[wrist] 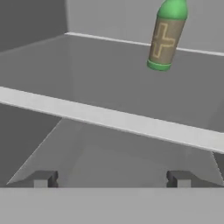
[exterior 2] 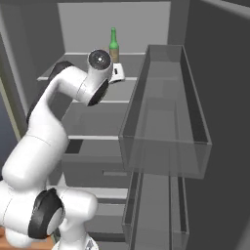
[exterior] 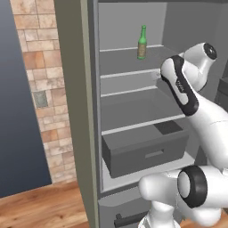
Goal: Place the beer on the top shelf of the fridge to keep it out of children's reach, and place the lemon and squash on lower shelves for easy access.
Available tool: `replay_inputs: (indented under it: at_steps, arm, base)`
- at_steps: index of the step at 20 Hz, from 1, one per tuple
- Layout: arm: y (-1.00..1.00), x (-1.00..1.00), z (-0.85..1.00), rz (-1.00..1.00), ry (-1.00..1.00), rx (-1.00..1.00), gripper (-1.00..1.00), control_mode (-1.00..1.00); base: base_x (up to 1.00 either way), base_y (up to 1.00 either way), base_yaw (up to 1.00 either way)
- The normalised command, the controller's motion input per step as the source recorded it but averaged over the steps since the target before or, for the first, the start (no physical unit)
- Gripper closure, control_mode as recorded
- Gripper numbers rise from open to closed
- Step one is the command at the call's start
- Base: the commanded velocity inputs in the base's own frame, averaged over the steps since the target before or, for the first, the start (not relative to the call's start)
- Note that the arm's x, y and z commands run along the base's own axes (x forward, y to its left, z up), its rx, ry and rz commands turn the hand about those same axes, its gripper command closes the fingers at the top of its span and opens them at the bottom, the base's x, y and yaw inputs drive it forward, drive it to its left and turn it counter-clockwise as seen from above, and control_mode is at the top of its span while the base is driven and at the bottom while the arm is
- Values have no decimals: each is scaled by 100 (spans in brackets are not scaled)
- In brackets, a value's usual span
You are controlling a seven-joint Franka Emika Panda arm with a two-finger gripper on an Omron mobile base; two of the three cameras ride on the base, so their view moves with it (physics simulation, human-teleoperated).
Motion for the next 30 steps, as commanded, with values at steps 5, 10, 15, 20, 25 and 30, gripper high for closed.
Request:
replay_inputs:
  at_steps: [5,10,15,20,25,30]
  arm:
    - [11,-100,-26,-5,23,-1,-100,-100]
    - [21,-95,-33,-9,11,3,-100,-100]
    - [19,-79,-41,-11,5,3,-100,-100]
    - [25,-54,-27,-7,0,0,-100,-100]
    - [13,-7,-1,-8,0,0,-100,-100]
    - [0,0,0,0,0,0,-100,-100]
  base:
    - [0,0,0]
    - [0,0,0]
    - [0,0,0]
    - [0,0,0]
    - [0,0,0]
    - [0,0,0]
